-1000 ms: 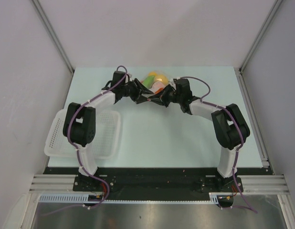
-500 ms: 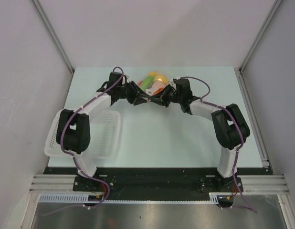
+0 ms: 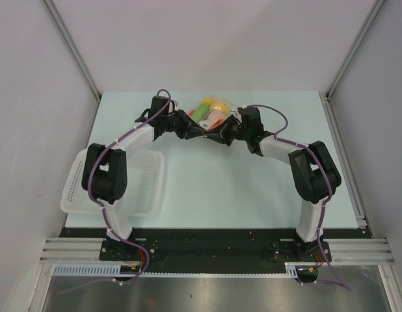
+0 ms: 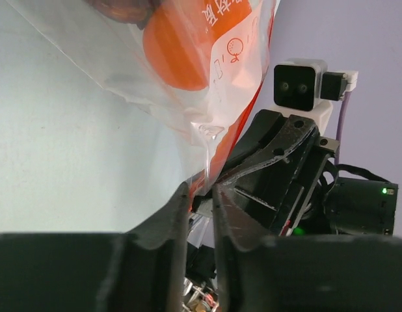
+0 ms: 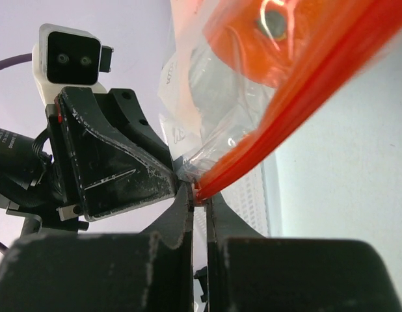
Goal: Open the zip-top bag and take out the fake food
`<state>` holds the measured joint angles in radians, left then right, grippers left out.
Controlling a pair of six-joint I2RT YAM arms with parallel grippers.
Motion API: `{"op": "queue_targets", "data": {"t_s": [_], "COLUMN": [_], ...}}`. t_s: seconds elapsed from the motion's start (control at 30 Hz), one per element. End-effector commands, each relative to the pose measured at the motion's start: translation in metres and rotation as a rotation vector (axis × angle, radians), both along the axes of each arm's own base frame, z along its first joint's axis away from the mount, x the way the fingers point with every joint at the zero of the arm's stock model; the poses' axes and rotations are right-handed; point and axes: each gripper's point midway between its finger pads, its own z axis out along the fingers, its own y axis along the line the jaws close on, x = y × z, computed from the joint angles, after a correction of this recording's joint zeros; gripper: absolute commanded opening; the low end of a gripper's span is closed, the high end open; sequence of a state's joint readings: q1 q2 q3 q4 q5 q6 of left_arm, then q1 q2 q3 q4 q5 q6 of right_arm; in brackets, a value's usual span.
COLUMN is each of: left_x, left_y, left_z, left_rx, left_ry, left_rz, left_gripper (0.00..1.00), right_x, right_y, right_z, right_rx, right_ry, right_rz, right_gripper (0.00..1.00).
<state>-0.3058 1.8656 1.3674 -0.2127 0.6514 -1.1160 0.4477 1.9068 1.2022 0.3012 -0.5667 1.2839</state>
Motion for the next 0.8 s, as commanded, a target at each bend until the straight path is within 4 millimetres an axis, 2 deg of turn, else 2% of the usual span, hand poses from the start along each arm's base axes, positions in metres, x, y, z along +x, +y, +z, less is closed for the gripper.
{"op": "queue_targets", "data": {"t_s": [0.0,0.13,0.17,0.4,0.77], "left_x": [0.01,0.011,0.011,0.011,-0.005], "left_y": [0.001,0.001,0.001,0.004,0.008], "left_z": [0.004,0.001,0.001,-0.001,0.014], "left_rx": [0.018,0.019,0.02,0.058,0.01], "left_ry": [-0.028,-0.029,-0.029,-0.048,-0.097], "left_rz": [0.001,0.0,-0.003,-0.02,-0.034], "left_gripper": [0.13,0.07,0.0,0.0,0.0], "right_x": [-0.002,-0.003,-0.003,-0.001,0.023], "right_y": [0.008,0.008,0.008,0.001,-0.036], "right_z": [0.031,0.034,0.034,0.04,0.018], "right_rx": [0.064,0.069,0.072,0.07,0.007], "right_ry": [-0.086,-0.086,-0.084,-0.091,-0.04], "right_rz": [0.038,0.039,0.041,0.029,-0.062], "right_gripper": [0.0,0.0,0.0,0.0,0.0]}}
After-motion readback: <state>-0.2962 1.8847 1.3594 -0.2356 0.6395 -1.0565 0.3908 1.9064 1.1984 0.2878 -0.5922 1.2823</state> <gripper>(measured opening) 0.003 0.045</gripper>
